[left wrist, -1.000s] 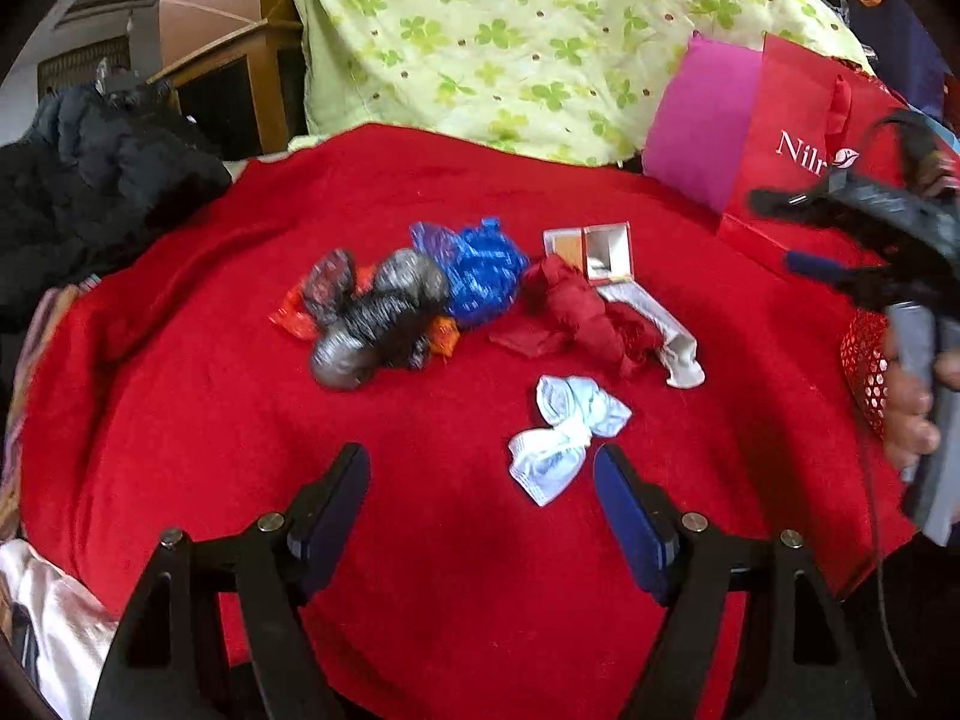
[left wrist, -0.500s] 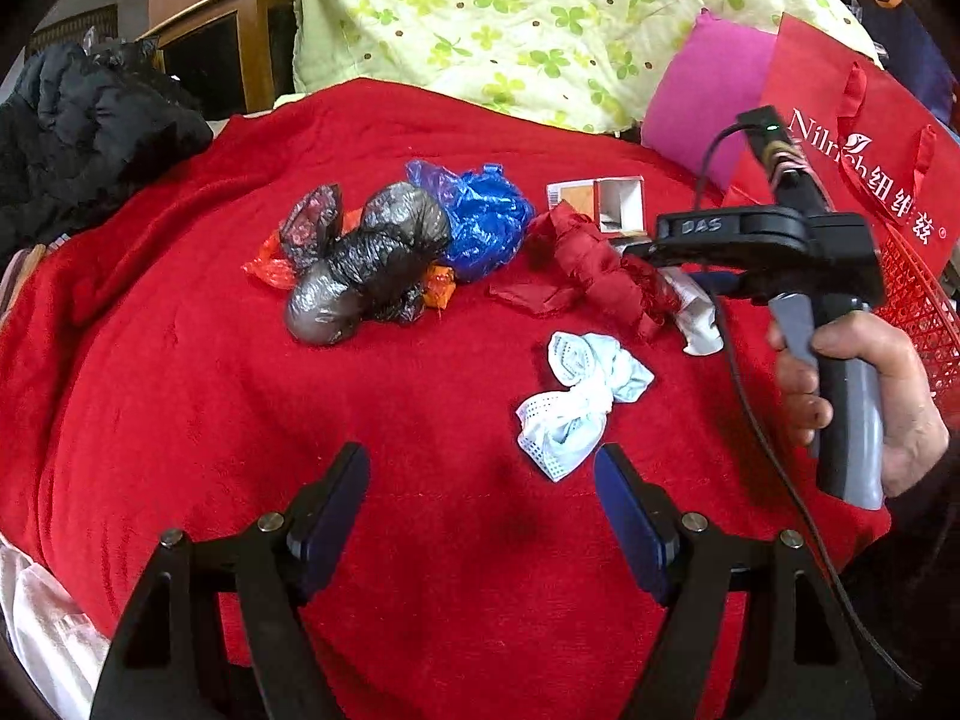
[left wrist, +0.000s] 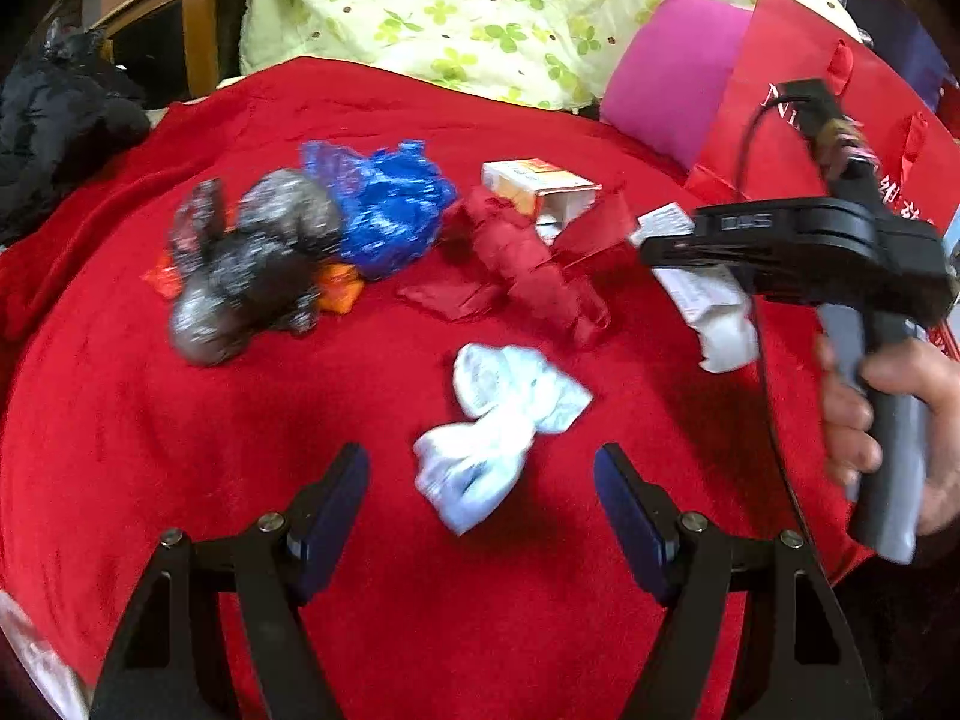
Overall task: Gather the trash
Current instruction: 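Grasp the light blue mask with the left tool while the right tool grasps the white Pendil box, then carry the mask and the white box with both tools over the red basket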
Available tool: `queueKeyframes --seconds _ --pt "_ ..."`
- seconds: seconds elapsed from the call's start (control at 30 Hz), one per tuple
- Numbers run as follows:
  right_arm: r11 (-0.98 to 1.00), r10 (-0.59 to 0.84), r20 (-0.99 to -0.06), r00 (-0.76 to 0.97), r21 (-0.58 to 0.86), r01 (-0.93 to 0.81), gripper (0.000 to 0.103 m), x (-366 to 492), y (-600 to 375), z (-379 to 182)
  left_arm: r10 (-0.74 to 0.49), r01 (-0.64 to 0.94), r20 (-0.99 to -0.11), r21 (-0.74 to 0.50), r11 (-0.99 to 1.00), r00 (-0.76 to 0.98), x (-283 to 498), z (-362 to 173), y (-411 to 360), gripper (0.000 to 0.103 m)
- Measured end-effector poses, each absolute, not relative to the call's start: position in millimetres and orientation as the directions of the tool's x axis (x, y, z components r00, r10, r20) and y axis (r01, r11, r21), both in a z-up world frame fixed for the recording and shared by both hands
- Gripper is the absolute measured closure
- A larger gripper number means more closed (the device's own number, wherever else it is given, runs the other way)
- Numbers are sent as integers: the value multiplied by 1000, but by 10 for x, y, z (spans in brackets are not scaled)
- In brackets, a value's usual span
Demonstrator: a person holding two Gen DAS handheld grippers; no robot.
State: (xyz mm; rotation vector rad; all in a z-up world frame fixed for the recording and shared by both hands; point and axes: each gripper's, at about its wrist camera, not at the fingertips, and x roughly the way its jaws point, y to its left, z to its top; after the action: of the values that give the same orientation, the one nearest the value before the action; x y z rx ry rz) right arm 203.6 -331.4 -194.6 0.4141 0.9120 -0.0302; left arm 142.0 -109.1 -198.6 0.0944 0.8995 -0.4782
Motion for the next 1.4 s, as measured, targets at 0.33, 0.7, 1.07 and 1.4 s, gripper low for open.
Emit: queueKeyframes --seconds 0.33,0.7,1.07,1.4 --pt "891 124 -593 796 419 174 62 1455 -3696 -1364 -393 438 -813 -193 878 430 1667 -2190 -1274 74" --pt "898 84 -315 945 436 66 62 880 -3715 -756 -421 489 -718 -127 863 555 1295 -1487 -1364 77" --pt "887 -16 -185 983 452 100 62 320 -4100 -571 -386 530 -598 78 845 703 905 -719 -1904 77" --pt "851 -100 -168 981 496 172 62 -6 -4588 -613 -431 589 -548 147 795 717 660 -442 -2391 76"
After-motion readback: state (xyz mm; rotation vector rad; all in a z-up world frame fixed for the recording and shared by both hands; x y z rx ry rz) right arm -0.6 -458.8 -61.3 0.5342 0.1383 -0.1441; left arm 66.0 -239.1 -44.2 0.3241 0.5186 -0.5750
